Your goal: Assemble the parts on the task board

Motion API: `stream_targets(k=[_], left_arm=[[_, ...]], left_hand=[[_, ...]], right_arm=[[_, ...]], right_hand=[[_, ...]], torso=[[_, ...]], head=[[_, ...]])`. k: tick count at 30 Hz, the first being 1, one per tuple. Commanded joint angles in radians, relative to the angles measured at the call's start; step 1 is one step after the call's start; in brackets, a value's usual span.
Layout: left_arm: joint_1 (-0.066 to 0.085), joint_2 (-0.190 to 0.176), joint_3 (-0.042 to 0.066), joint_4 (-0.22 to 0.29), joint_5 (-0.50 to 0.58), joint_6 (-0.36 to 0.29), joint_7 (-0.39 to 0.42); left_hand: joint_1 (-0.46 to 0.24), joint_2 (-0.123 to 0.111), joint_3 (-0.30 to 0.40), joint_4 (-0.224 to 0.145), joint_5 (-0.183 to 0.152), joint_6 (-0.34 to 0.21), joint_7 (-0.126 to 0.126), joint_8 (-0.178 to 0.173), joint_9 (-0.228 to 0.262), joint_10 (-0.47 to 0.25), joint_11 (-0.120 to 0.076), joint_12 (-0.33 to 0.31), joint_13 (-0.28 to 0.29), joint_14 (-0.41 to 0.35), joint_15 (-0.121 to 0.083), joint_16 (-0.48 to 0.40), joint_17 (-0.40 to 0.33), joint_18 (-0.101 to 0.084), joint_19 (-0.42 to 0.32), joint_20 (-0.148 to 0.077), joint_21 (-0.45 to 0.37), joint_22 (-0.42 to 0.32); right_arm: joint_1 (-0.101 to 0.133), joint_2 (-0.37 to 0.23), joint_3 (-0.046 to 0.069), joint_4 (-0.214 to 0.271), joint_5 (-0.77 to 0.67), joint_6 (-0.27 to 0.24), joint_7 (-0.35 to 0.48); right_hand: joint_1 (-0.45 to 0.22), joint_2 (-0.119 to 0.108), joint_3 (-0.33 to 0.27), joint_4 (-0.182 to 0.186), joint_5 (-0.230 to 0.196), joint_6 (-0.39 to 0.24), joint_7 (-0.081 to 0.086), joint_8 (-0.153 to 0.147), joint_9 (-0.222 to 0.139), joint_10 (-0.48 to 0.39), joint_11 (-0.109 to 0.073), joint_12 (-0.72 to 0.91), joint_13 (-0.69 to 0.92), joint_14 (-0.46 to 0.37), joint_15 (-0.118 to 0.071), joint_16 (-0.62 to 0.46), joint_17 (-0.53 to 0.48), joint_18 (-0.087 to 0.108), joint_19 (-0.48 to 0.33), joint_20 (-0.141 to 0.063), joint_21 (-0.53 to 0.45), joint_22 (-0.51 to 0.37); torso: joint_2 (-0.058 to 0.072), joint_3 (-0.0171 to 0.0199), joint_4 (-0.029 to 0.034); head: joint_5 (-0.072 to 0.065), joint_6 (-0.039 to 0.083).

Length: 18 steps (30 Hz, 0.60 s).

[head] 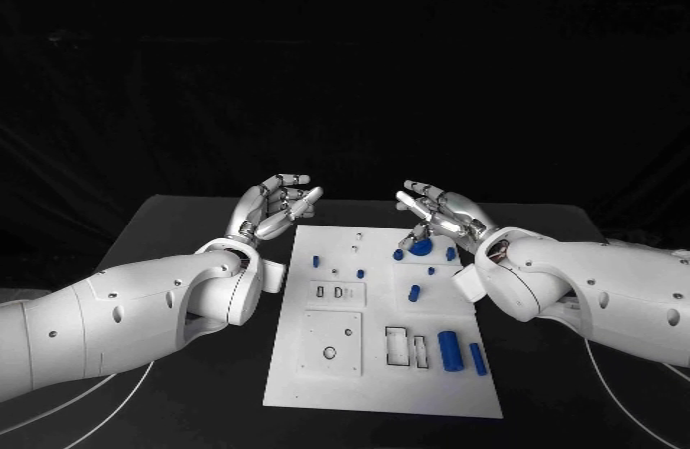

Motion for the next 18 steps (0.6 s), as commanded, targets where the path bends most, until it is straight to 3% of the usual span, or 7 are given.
stream_targets(k=[1, 4, 5, 11, 12, 13, 18], left_arm=[[0.005, -0.007, 0.001, 0.020, -0.035, 0.032, -0.003], [0.009, -0.015, 0.001, 0.034, -0.035, 0.039, -0.007], [0.010, -0.018, 0.001, 0.041, -0.035, 0.041, -0.009], [0.014, -0.033, 0.001, 0.072, -0.036, 0.054, -0.017], [0.015, -0.035, 0.001, 0.079, -0.036, 0.058, -0.020], [0.015, -0.037, 0.001, 0.082, -0.036, 0.062, -0.022], [0.016, -0.046, 0.001, 0.100, -0.036, 0.077, -0.030]], left_hand=[[0.009, 0.025, 0.013, -0.001, -0.009, 0.127, 0.084, -0.070, -0.004, 0.028, -0.001, -0.041, -0.001, 0.019, 0.003, -0.053, 0.010, 0.012, -0.001, 0.011, -0.016, -0.017], [0.008, 0.026, 0.013, -0.001, -0.009, 0.145, 0.084, -0.091, -0.004, 0.028, -0.001, -0.049, -0.001, 0.016, 0.004, -0.060, 0.011, 0.012, -0.003, 0.012, -0.020, -0.020], [0.008, 0.027, 0.013, -0.001, -0.009, 0.151, 0.083, -0.097, -0.003, 0.028, -0.001, -0.051, -0.001, 0.015, 0.004, -0.062, 0.012, 0.012, -0.004, 0.012, -0.021, -0.021], [0.007, 0.041, 0.016, -0.002, -0.011, 0.194, 0.078, -0.127, -0.001, 0.040, -0.005, -0.057, 0.000, 0.011, 0.004, -0.071, 0.016, 0.012, -0.008, 0.013, -0.027, -0.027], [0.008, 0.044, 0.016, -0.002, -0.012, 0.203, 0.077, -0.133, 0.000, 0.045, -0.006, -0.057, 0.000, 0.010, 0.004, -0.072, 0.017, 0.012, -0.008, 0.013, -0.028, -0.028], [0.008, 0.048, 0.017, -0.002, -0.012, 0.211, 0.076, -0.138, 0.001, 0.050, -0.007, -0.056, 0.000, 0.011, 0.003, -0.073, 0.019, 0.012, -0.008, 0.013, -0.029, -0.029], [0.013, 0.059, 0.016, -0.003, -0.014, 0.237, 0.071, -0.158, 0.004, 0.070, -0.012, -0.054, 0.001, 0.020, 0.000, -0.071, 0.027, 0.013, -0.002, 0.011, -0.027, -0.030]], right_arm=[[0.012, 0.007, 0.000, -0.023, -0.087, 0.031, -0.026], [0.024, 0.015, 0.000, -0.049, -0.143, 0.033, -0.032], [0.028, 0.018, 0.000, -0.058, -0.169, 0.034, -0.037], [0.048, 0.033, 0.001, -0.099, -0.358, 0.023, -0.080], [0.051, 0.036, 0.001, -0.107, -0.412, 0.017, -0.095], [0.054, 0.038, 0.001, -0.112, -0.452, 0.012, -0.106], [0.061, 0.047, 0.004, -0.132, -0.653, 0.001, -0.179]], right_hand=[[0.119, -0.006, -0.013, 0.001, 0.075, 0.337, 0.077, 0.140, 0.029, 0.301, -0.025, -0.001, 0.000, 0.321, -0.032, 0.786, 0.877, -0.061, 0.386, -0.053, 0.650, 0.666], [0.164, -0.002, -0.005, -0.007, 0.094, 0.529, 0.092, 0.168, 0.039, 0.400, -0.030, -0.034, 0.005, 0.324, -0.009, 0.845, 0.981, -0.140, 0.562, -0.042, 1.046, 1.271], [0.184, -0.003, 0.001, -0.010, 0.092, 0.571, 0.088, 0.161, 0.040, 0.437, -0.028, -0.042, 0.004, 0.330, -0.010, 0.853, 0.998, -0.152, 0.596, -0.041, 1.094, 1.359], [0.339, -0.038, 0.066, -0.102, 0.037, 0.730, 0.055, 0.123, 0.042, 0.581, -0.058, -0.088, 0.006, 0.370, -0.034, 0.886, 1.126, -0.155, 0.604, -0.040, 1.105, 1.379], [0.364, -0.052, 0.083, -0.115, 0.020, 0.769, 0.049, 0.082, 0.032, 0.629, -0.070, -0.129, 0.001, 0.372, -0.043, 0.887, 1.130, -0.155, 0.604, -0.038, 1.105, 1.379], [0.385, -0.060, 0.092, -0.130, 0.015, 0.791, 0.040, 0.077, 0.033, 0.647, -0.072, -0.139, 0.005, 0.373, -0.045, 0.888, 1.135, -0.155, 0.604, -0.036, 1.105, 1.379], [0.451, -0.081, 0.120, -0.170, -0.016, 0.843, 0.021, 0.047, 0.033, 0.694, -0.085, -0.186, 0.004, 0.379, -0.055, 0.892, 1.164, -0.155, 0.604, -0.043, 1.105, 1.379]], torso=[[0.025, -0.0014, 0.0053], [0.034, -0.0027, 0.0065], [0.037, -0.0035, 0.0064], [0.056, -0.0082, 0.0095], [0.060, -0.0098, 0.0108], [0.062, -0.0109, 0.0122], [0.070, -0.0143, 0.0190]], head=[[-0.005, -0.001], [-0.008, -0.004], [-0.009, -0.006], [-0.013, -0.008], [-0.015, -0.008], [-0.017, -0.009], [-0.035, -0.016]])
